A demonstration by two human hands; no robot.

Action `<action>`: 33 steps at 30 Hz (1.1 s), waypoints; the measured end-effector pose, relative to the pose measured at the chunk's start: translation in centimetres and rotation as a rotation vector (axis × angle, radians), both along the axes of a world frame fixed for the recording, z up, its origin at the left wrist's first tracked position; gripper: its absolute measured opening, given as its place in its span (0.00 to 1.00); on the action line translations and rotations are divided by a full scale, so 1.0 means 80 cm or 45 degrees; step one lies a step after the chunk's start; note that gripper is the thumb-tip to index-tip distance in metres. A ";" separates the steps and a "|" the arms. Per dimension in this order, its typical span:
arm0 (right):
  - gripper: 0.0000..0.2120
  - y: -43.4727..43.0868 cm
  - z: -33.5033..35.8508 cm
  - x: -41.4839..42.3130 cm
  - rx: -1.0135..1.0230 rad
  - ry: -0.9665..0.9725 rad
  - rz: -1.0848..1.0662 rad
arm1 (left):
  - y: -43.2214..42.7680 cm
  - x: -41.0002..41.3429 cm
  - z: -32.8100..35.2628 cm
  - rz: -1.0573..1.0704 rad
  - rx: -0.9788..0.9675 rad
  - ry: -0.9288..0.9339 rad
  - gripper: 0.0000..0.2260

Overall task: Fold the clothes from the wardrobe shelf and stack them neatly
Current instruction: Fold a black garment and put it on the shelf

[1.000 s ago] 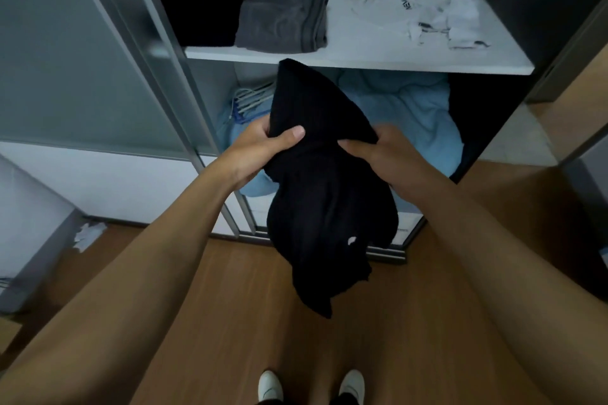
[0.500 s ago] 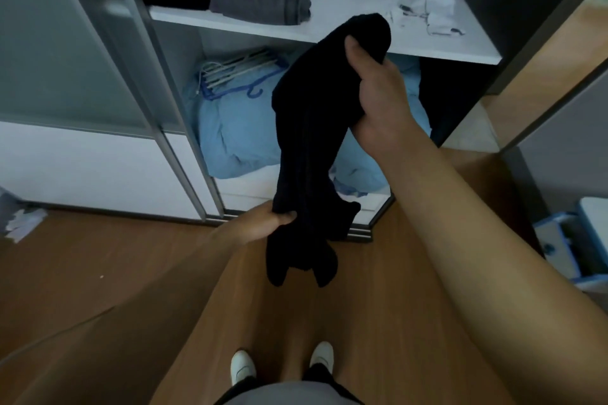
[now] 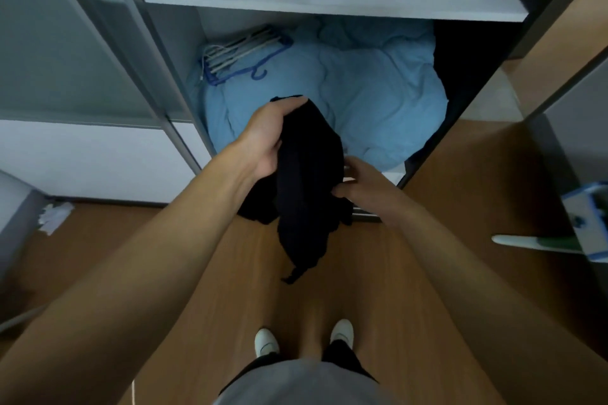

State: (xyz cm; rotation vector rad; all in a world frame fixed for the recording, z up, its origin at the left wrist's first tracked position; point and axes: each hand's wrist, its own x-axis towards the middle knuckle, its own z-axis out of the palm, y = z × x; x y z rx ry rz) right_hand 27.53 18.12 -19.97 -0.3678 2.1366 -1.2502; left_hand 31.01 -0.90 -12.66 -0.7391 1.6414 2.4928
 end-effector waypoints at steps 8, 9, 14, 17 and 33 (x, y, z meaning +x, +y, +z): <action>0.14 0.002 -0.070 0.012 0.270 0.056 0.096 | 0.000 0.005 0.022 -0.137 -0.010 -0.089 0.16; 0.15 0.003 -0.078 0.013 0.225 0.008 0.035 | 0.000 0.006 0.026 -0.153 0.009 -0.096 0.16; 0.17 -0.009 -0.113 0.027 -0.138 -0.519 -0.104 | 0.000 0.011 0.043 -0.140 0.066 -0.048 0.11; 0.09 -0.014 -0.113 0.033 -0.137 -0.714 -0.013 | 0.001 0.015 0.049 -0.135 0.104 -0.010 0.09; 0.09 0.026 -0.026 -0.017 -0.675 -0.535 -0.675 | -0.057 0.082 -0.094 -0.263 -0.312 -0.685 0.16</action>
